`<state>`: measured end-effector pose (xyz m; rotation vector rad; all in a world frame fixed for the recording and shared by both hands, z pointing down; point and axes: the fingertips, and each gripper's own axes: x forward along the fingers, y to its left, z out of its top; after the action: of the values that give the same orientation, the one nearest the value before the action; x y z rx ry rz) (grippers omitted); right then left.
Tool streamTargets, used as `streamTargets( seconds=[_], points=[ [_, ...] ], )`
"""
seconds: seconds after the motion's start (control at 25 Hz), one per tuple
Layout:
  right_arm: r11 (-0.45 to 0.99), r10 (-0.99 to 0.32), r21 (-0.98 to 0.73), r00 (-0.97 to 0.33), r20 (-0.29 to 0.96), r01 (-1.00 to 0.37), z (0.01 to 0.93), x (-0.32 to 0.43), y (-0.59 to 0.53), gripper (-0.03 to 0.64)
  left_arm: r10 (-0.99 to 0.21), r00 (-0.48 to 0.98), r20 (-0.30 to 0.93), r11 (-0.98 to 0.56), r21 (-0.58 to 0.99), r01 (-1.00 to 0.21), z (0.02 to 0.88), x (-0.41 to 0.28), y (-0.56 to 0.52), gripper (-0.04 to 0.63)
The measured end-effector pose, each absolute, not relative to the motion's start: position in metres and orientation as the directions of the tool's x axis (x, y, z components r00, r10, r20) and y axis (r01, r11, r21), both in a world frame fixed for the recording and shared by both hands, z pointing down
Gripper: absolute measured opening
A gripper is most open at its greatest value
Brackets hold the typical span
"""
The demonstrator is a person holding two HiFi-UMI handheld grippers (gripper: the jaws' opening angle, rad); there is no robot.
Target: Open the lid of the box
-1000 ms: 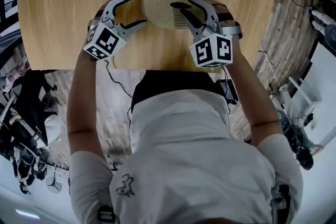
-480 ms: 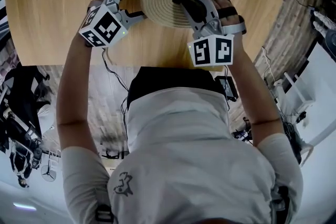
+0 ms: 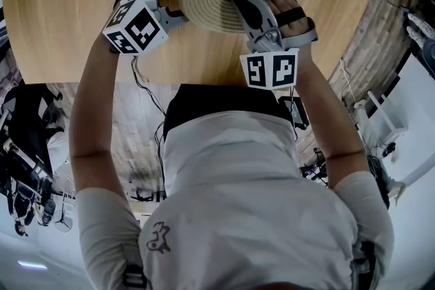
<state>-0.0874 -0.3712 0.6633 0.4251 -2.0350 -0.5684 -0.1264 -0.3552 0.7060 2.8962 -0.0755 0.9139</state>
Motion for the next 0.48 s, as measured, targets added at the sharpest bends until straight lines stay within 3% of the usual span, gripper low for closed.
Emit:
streamTargets(
  seconds=[0.48],
  points=[
    [0.804,-0.56,0.57,-0.544,0.625,-0.172,0.634,-0.079,-0.375,0.035,-0.016,0.825,0.564,-0.993,0.09,-0.081,0.706,-0.126,-0.357,0.337]
  ],
)
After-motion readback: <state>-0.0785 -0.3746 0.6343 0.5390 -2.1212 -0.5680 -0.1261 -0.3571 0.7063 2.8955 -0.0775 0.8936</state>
